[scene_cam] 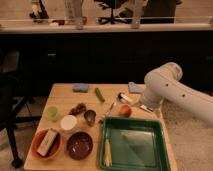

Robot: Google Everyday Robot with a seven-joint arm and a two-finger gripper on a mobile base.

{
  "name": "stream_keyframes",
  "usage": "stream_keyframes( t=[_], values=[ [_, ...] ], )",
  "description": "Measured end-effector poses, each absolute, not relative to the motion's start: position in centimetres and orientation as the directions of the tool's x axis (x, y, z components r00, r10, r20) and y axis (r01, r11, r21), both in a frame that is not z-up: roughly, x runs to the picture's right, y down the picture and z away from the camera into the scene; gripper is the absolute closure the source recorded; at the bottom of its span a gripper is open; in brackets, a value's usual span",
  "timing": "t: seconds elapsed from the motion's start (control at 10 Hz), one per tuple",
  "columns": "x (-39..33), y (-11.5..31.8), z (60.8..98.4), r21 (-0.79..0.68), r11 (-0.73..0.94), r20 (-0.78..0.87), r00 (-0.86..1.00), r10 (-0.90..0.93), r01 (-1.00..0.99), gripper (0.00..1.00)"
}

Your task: Place apple in plastic cup

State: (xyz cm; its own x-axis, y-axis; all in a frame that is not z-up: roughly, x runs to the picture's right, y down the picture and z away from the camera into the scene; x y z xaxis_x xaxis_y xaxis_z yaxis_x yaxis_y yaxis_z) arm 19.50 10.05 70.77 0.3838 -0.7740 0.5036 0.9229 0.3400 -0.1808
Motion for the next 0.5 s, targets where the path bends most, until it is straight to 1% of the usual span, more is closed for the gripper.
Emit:
stream_keyframes(
  t=[0.2, 0.5],
  values=[
    [18.7, 9.5, 72.2, -0.168, 0.296, 0.519, 0.34, -0.785, 0.94, 0.2],
    [18.1, 8.5, 75.4, -0.158, 0.271, 0.545, 0.312, -0.778, 0.95, 0.2]
  ],
)
